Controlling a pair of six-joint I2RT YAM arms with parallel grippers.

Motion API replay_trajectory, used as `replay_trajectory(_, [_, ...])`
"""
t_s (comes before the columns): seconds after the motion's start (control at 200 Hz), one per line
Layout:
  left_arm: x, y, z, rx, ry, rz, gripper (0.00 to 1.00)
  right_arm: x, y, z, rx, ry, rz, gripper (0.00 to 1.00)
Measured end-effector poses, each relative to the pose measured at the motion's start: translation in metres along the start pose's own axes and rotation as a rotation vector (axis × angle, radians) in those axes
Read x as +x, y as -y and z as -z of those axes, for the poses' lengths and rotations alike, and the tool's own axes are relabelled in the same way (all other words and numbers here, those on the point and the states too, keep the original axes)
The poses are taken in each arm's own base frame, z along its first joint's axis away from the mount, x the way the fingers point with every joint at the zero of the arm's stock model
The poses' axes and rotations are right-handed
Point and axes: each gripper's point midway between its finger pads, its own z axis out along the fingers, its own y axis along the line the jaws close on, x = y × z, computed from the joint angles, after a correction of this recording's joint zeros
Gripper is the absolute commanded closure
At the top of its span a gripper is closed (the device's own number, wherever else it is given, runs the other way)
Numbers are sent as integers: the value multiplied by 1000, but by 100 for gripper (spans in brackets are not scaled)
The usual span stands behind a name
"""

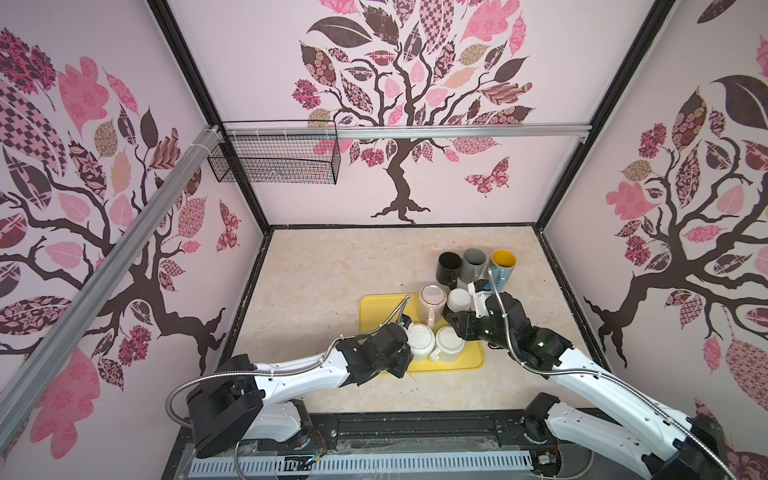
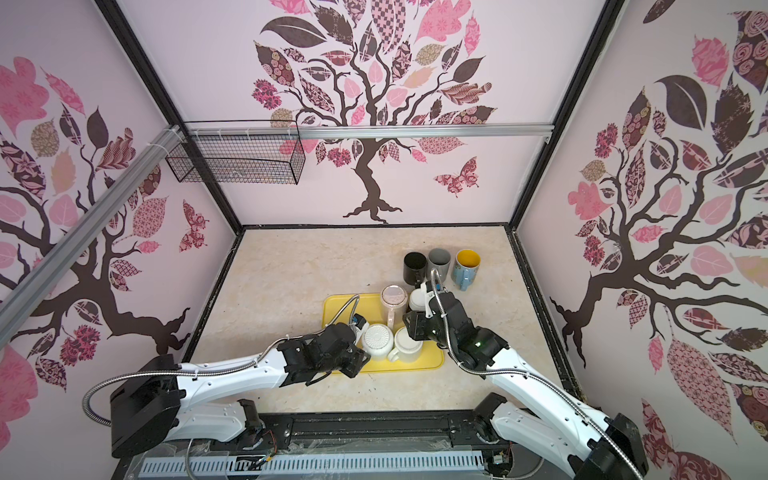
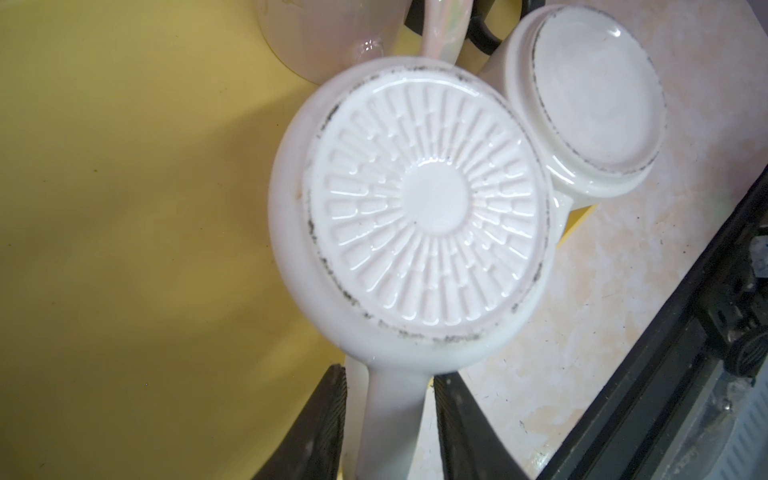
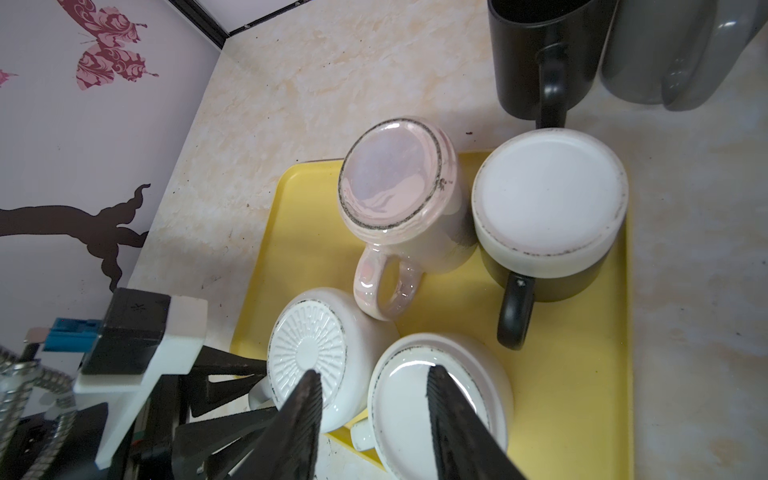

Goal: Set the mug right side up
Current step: 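Move both grippers down onto the upside-down white mugs on the tray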

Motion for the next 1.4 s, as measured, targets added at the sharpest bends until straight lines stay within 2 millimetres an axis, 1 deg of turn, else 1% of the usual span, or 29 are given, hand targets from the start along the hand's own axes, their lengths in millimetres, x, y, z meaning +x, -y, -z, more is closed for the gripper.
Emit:
replay_trajectory(0.295, [-2,1,-2,-6,-13,-28,57,0,-1,-1,-7,4,0,55])
replay_trajectory(0.43, [0,1,-7,-11,-32,-42,57,5,2,-3,-2,-9,-1,55])
replay_trajectory(0.59, [2,0,-13,-20,-55,-48,57,4,1,-3,-7,-4,0,54])
replay_trajectory(0.755, [2,0,-15,-18,-61,-51,58,4,1,-3,-8,-3,0,54])
replay_trajectory(1.14, [-1,-1,-19,-18,-69,-61,67,3,0,-3,-15,1,0,56])
replay_trajectory(1.345, [-1,-2,-19,-26,-70,-76,75,4,-1,-4,-23,0,0,57])
replay_trajectory(1.4, [-1,-3,-19,-32,-70,-80,78,6,0,-5,-23,-4,0,58])
